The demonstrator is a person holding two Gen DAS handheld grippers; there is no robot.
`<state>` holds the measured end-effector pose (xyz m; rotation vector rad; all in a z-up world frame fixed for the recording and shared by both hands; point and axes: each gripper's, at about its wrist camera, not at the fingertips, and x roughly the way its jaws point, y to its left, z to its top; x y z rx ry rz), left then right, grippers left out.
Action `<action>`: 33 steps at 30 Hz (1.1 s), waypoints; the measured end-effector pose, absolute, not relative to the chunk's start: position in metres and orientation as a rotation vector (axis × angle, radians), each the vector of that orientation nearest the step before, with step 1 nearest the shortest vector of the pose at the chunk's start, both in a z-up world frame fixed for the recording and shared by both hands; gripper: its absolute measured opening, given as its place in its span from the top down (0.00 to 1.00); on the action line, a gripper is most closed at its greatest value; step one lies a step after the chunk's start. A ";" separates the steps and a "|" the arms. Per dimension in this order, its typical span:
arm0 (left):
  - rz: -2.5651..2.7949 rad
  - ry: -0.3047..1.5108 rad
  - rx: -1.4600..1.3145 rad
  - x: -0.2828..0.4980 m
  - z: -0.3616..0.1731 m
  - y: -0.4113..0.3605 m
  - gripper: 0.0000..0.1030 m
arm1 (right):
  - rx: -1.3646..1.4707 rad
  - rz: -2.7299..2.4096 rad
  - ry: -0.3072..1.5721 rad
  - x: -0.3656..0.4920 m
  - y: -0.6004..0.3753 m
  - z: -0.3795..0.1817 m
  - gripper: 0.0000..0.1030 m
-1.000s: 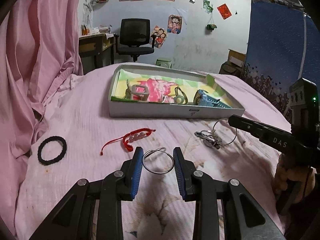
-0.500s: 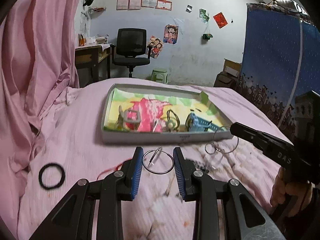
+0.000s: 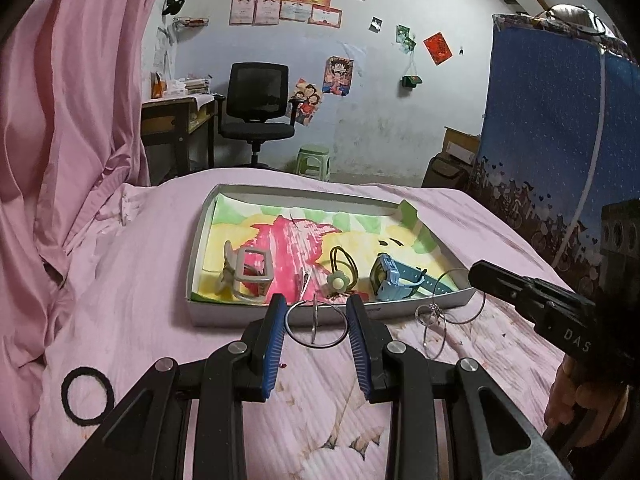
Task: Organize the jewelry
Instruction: 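Lift the silver ring with the left tool while the right tool lifts the keyring toward the tray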
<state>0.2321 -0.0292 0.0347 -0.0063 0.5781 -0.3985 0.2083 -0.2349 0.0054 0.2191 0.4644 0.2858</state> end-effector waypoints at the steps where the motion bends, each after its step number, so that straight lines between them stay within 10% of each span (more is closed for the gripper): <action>1: -0.400 0.577 -0.011 0.233 0.034 -0.028 0.72 | 0.213 0.285 0.466 0.211 -0.235 0.007 0.98; 33: -0.412 0.624 -0.032 0.231 0.019 -0.030 0.72 | 0.128 0.089 0.604 0.196 -0.274 -0.017 0.98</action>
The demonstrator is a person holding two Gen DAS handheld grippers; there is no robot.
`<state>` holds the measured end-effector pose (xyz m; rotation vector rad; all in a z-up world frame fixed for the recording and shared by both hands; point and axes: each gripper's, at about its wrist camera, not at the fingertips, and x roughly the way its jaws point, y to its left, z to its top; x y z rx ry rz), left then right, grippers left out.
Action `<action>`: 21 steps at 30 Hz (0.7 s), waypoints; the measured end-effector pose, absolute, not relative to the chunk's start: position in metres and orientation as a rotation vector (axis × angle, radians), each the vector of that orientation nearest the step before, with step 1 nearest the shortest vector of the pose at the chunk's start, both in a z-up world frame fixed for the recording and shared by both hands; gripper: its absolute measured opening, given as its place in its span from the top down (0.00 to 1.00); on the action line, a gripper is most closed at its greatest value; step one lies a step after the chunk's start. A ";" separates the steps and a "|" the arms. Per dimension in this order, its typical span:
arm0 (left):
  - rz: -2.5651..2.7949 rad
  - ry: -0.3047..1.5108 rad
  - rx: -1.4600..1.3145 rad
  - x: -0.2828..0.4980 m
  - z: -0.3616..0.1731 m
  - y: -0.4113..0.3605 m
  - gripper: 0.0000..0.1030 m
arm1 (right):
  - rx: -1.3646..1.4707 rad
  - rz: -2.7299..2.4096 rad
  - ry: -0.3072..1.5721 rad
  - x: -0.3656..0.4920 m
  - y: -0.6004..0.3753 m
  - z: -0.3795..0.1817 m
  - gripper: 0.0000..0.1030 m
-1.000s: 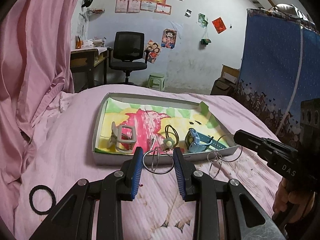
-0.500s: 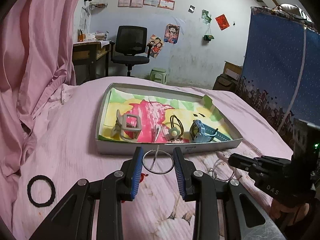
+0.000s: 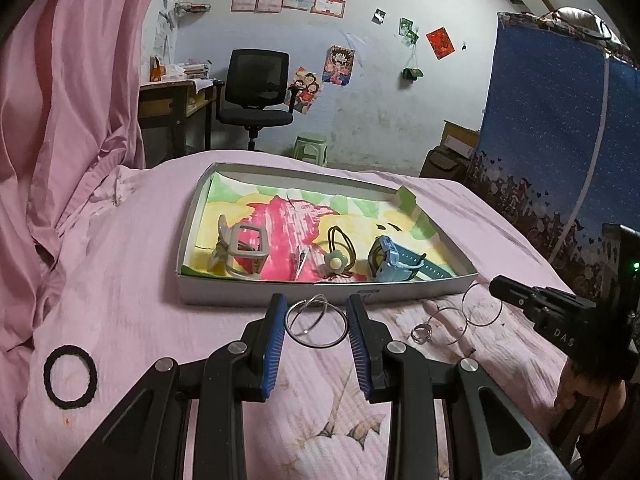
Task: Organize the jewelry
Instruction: 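Lift the silver ring with the left tool while the right tool lifts the keyring toward the tray, then carry the silver ring and keyring into the tray and open both tools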
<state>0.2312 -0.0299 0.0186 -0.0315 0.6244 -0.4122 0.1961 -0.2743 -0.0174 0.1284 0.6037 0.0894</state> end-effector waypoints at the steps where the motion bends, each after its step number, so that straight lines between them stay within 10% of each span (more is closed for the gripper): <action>1: -0.413 0.623 -0.032 0.232 0.019 -0.030 0.72 | 0.127 0.089 0.599 0.196 -0.274 -0.015 0.98; 21: -0.391 0.596 -0.051 0.277 0.026 -0.044 0.72 | -0.014 0.129 0.486 0.226 -0.252 0.060 0.98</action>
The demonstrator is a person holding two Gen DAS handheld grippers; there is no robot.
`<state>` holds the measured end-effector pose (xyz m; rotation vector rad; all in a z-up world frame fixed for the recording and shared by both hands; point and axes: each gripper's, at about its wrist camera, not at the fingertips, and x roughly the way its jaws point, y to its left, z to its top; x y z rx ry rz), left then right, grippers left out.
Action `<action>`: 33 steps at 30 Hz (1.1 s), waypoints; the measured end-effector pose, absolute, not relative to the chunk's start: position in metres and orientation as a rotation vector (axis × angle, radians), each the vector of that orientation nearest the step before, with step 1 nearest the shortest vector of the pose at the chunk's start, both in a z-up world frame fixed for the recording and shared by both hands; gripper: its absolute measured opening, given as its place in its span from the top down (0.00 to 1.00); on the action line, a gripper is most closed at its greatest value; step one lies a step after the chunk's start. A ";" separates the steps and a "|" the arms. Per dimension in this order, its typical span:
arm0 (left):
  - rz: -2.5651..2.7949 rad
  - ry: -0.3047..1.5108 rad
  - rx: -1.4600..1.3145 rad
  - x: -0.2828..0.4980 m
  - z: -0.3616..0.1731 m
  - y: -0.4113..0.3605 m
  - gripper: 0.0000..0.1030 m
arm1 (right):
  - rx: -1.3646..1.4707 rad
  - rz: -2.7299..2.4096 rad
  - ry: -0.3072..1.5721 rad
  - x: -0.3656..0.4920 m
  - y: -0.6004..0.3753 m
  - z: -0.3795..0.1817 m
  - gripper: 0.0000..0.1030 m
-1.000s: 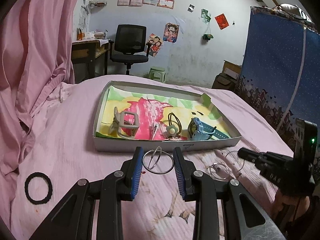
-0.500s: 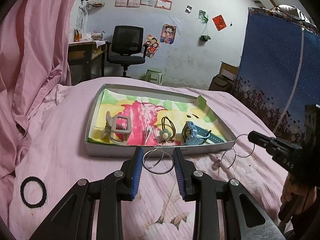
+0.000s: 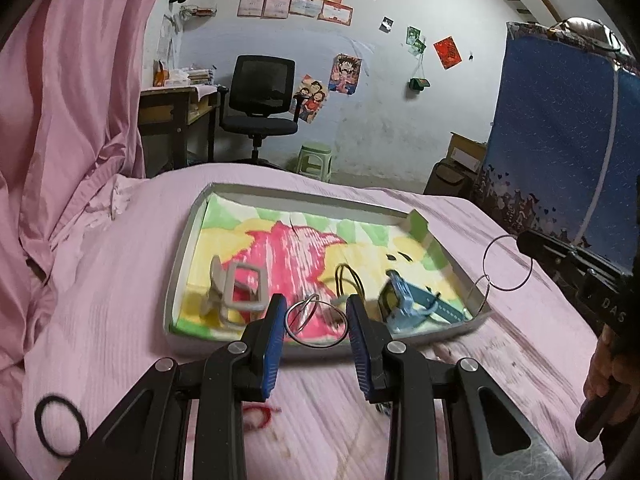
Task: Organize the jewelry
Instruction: 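Carry the silver ring and keyring into the tray and open both tools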
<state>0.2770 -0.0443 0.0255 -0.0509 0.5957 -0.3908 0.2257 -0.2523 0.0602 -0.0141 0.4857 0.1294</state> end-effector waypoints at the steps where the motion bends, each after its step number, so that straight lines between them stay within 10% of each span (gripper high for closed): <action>1: -0.389 0.593 -0.047 0.281 0.026 -0.046 0.72 | -0.016 0.130 0.480 0.229 -0.252 0.061 0.98; 28: -0.395 0.799 -0.049 0.340 -0.011 -0.069 0.71 | 0.165 0.144 0.625 0.295 -0.269 -0.019 0.97; 33: -0.405 0.721 -0.084 0.326 0.000 -0.061 0.45 | 0.146 0.137 0.621 0.290 -0.266 -0.019 0.96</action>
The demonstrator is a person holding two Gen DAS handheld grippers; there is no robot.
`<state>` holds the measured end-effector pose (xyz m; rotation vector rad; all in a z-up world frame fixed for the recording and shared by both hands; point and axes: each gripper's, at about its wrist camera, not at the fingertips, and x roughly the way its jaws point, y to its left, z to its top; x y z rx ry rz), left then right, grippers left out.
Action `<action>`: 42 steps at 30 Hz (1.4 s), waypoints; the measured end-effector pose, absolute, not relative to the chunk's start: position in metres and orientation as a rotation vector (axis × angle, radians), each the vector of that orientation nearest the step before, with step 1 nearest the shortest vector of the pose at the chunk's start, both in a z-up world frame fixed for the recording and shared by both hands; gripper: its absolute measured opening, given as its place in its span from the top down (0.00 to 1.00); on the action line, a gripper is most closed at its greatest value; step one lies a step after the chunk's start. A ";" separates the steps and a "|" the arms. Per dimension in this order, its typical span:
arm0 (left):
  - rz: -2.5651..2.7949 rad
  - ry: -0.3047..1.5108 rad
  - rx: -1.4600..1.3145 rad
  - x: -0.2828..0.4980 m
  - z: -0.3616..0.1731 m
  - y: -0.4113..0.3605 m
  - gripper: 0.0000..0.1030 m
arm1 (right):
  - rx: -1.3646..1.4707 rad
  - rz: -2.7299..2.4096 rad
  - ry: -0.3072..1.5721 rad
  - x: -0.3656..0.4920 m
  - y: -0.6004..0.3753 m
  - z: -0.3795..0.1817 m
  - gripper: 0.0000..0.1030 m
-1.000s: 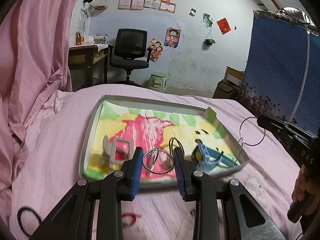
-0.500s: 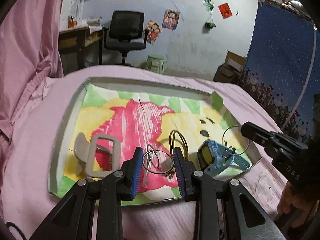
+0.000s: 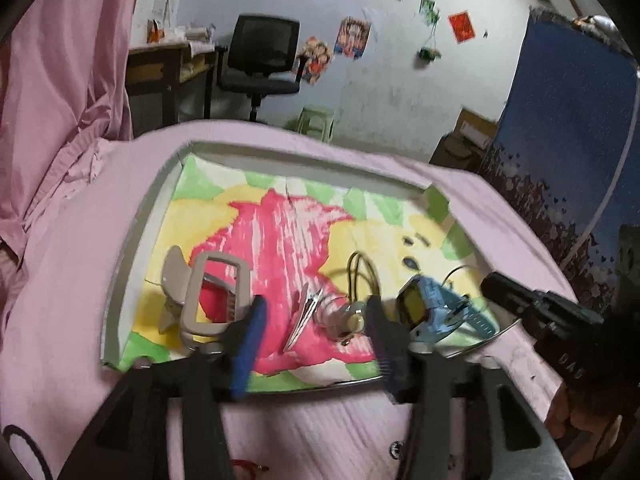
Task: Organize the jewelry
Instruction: 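Carry the silver ring and keyring into the tray and open both tools, then pull both tools back from the tray toward the black hair tie and red bracelet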
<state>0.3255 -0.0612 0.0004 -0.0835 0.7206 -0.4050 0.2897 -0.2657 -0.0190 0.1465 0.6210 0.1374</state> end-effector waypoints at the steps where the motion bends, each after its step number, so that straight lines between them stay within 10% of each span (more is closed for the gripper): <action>1: -0.402 0.693 -0.089 0.320 0.004 -0.060 0.41 | 0.138 0.135 0.616 0.288 -0.265 -0.018 0.95; 23: -0.285 0.417 -0.066 0.220 0.037 -0.020 0.02 | 0.183 0.068 0.299 0.187 -0.254 0.023 0.12; 42: -0.162 0.474 -0.024 0.202 0.016 0.056 0.01 | 0.094 0.191 0.406 0.194 -0.212 -0.003 0.05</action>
